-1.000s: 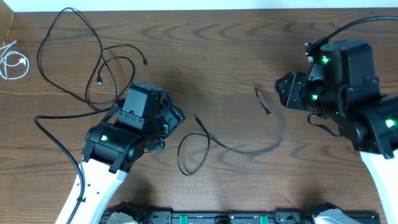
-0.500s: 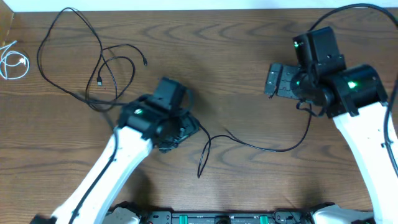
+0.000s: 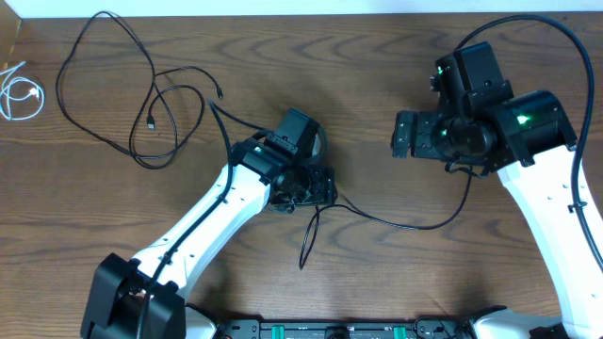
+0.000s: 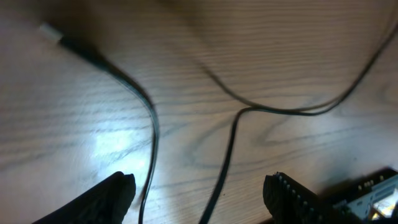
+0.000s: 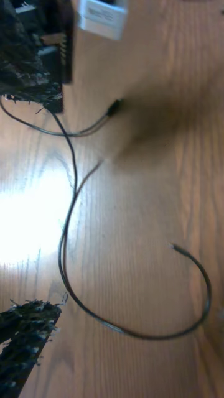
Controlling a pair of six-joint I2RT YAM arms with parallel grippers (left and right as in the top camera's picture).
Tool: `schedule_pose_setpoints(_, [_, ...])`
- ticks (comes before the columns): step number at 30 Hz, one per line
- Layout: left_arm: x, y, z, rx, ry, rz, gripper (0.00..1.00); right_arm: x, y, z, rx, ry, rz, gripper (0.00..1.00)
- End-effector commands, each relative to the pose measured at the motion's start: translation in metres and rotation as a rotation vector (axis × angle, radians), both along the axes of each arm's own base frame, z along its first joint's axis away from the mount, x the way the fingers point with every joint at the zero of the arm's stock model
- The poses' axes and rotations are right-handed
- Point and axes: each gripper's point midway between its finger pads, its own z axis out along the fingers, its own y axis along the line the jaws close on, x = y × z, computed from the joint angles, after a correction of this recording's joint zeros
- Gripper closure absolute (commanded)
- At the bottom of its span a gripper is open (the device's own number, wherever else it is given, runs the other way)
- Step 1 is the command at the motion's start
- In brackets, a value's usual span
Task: Untangle cables
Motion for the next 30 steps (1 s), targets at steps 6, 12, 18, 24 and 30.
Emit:
schedule_pose_setpoints(6, [-0.005,-0.017,0.0,-0.036,-0.021,-0.119,0.29,-0.019,0.008,0.032,0.088,-0.082,0.087,0.01])
schedule_pose_setpoints(12, [-0.011,-0.02,-0.015,0.051,-0.033,-0.153,0.29,-0.029,0.01,0.047,0.125,-0.119,0.1,0.01])
schedule_pose_setpoints(18, [-0.013,-0.02,-0.037,0.083,0.03,-0.141,0.31,-0.037,0.008,0.058,0.139,-0.154,0.104,0.01])
schedule_pose_setpoints(24, [-0.007,-0.026,-0.046,0.074,0.026,-0.142,0.34,-0.041,0.012,0.061,0.17,-0.155,0.12,0.01])
schedule_pose_setpoints(30, [-0.004,-0.04,-0.041,0.014,0.009,-0.15,0.39,-0.042,0.013,0.061,0.175,-0.152,0.126,0.01])
